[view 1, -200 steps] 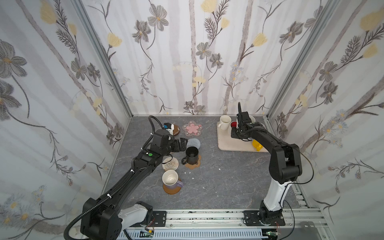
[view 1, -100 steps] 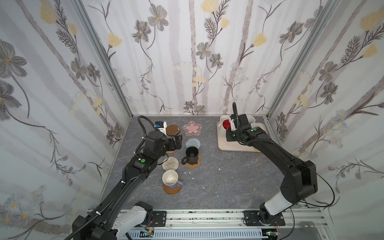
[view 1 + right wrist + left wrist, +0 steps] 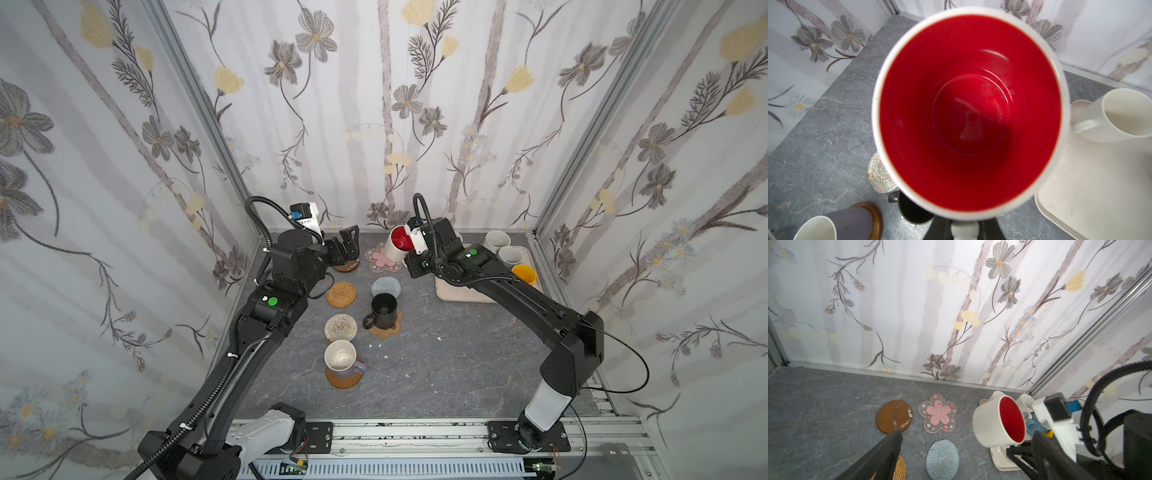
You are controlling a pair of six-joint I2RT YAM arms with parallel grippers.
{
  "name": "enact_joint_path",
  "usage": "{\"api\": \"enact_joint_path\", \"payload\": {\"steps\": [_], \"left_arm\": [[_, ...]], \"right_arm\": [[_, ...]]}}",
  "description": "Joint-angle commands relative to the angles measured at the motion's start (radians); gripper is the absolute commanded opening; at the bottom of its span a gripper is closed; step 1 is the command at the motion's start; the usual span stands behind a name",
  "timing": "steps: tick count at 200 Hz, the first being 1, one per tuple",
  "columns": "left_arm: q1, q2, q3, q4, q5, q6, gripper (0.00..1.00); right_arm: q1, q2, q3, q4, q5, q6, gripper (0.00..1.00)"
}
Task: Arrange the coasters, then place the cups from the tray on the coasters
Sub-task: 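Grip the red-lined mug rim with right gripper and lift while left arm rises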
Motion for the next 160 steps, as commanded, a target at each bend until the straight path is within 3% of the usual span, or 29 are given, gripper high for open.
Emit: {"api": "enact_joint_path", "payload": {"steps": [1,44,78,160], "left_arm": [[0.010,0.010,0.067,0.027,-0.035,0.018,1.00],[0.071,0.005,0.172,0.026,-0.072,0.060,1.00],[0.109,0.028,0.238,0.025,-0.038,0.049,1.00],[0.112,0.007,0.130,0.048,0.004,0.008,1.00]], "right_arm": [[0.051,0.058,0.073,0.027,-0.036,-0.022,0.00],[0.163,0.178,0.165,0.008,-0.086,-0.023,0.00],[0.227,0.253,0.232,-0.021,-0.090,-0.020,0.00],[0.306,0.353,0.258,-0.015,-0.085,0.002,0.00]]}}
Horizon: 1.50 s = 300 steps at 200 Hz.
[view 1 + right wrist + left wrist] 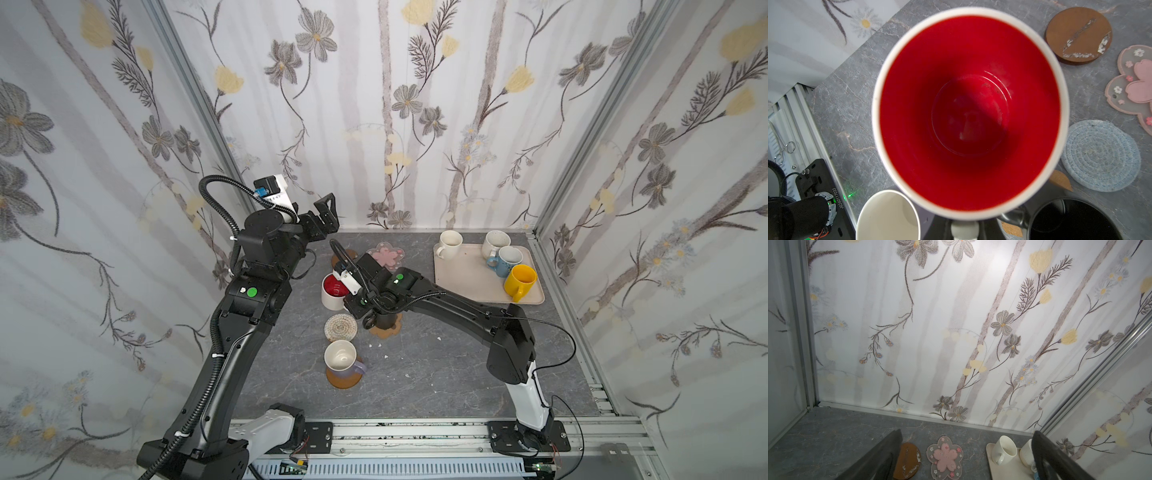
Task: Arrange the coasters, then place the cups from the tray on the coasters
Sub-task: 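Grip the red-lined mug rim with right gripper and lift while left arm rises, then lower the red-lined mug onto the patterned coaster with right gripper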
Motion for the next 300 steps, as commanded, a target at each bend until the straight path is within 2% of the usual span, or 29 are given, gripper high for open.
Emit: {"api": "enact_joint_path", "payload": {"steps": [1,117,300], "left_arm": [[0.000,-0.016,-0.022,0.034,0.013,-0.014,1.00],[0.001,-0.089,-0.113,0.077,-0.028,0.005,1.00],[0.001,-0.075,-0.126,0.094,-0.013,0.009,1.00]], "right_arm": [[0.010,0.020,0.016,0.053,-0.001,0.006,0.00],[0.034,0.123,0.016,0.045,0.022,0.014,0.00],[0.045,0.144,-0.046,0.053,0.041,0.016,0.00]]}}
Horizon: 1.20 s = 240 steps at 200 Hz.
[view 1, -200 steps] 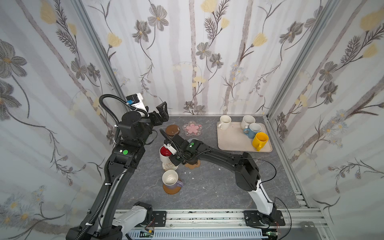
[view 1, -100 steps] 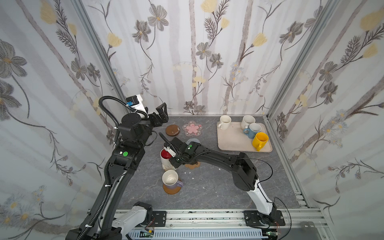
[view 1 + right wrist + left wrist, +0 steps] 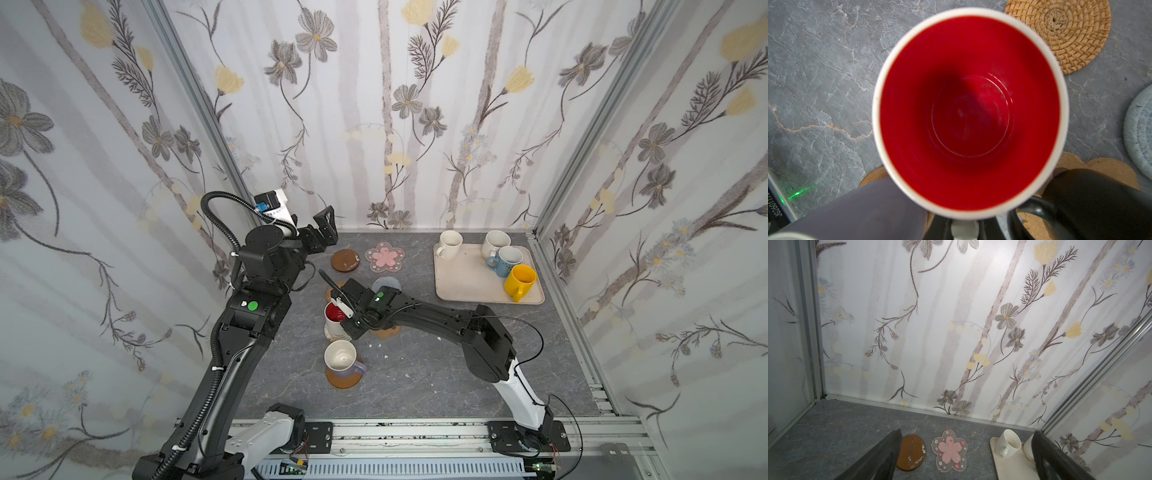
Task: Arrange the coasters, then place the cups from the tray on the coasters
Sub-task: 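Lower the red-lined mug onto the patterned coaster with right gripper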
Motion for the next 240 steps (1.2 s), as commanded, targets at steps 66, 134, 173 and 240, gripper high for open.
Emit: {"api": "enact_joint_path", "payload": {"steps": [66,134,173,240], "left_arm": [[0.001,0.002,0.000,0.052,0.003,-0.002,1.00],[0.000,-0.001,-0.028,0.055,0.006,0.003,1.00],[0.001,-0.001,-0.030,0.058,0.002,0.006,1.00],[0.000,-0.004,-0.020,0.057,-0.009,0.021,1.00]], "right_arm": [[0.000,0.028,0.001,0.071,-0.006,0.006,0.00],[0.002,0.033,-0.002,0.071,-0.010,0.013,0.13],[0.005,0.021,-0.010,0.072,-0.001,0.013,0.32],[0.014,-0.042,-0.051,0.101,0.041,0.016,0.66]]}}
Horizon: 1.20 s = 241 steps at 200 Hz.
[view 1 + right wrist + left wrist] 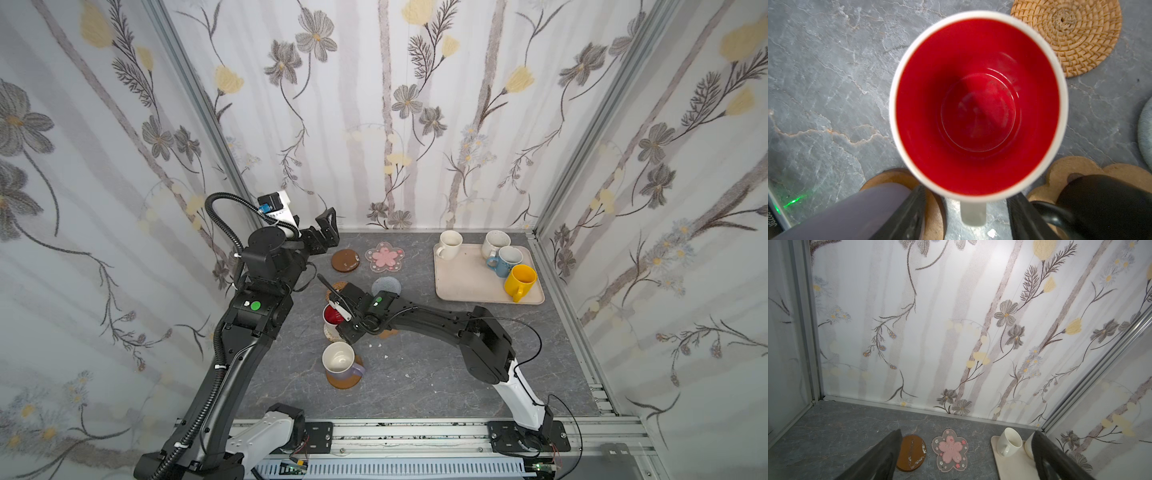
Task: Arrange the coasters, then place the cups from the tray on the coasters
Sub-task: 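Lower the red-lined mug onto the patterned coaster with right gripper, then open right gripper and draw it back while left gripper reaches toward the tray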
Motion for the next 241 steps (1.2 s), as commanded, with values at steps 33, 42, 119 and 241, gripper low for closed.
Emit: {"api": "enact_joint_path", "payload": {"steps": [33,42,119,241], "left_arm": [[0.001,0.003,0.013,0.026,-0.009,0.009,1.00],[0.000,0.006,0.013,0.026,-0.004,0.008,1.00],[0.001,0.110,0.077,0.025,0.093,-0.031,0.90],[-0.131,0.477,0.235,0.013,0.172,0.002,0.87]], "right_arm": [[-0.001,-0.063,-0.012,0.058,0.038,-0.002,0.68],[-0.001,-0.069,-0.013,0.058,0.044,-0.004,0.69],[-0.013,-0.225,-0.157,0.130,0.120,0.009,0.66],[-0.277,-0.749,-0.809,0.473,0.034,0.093,0.68]]}}
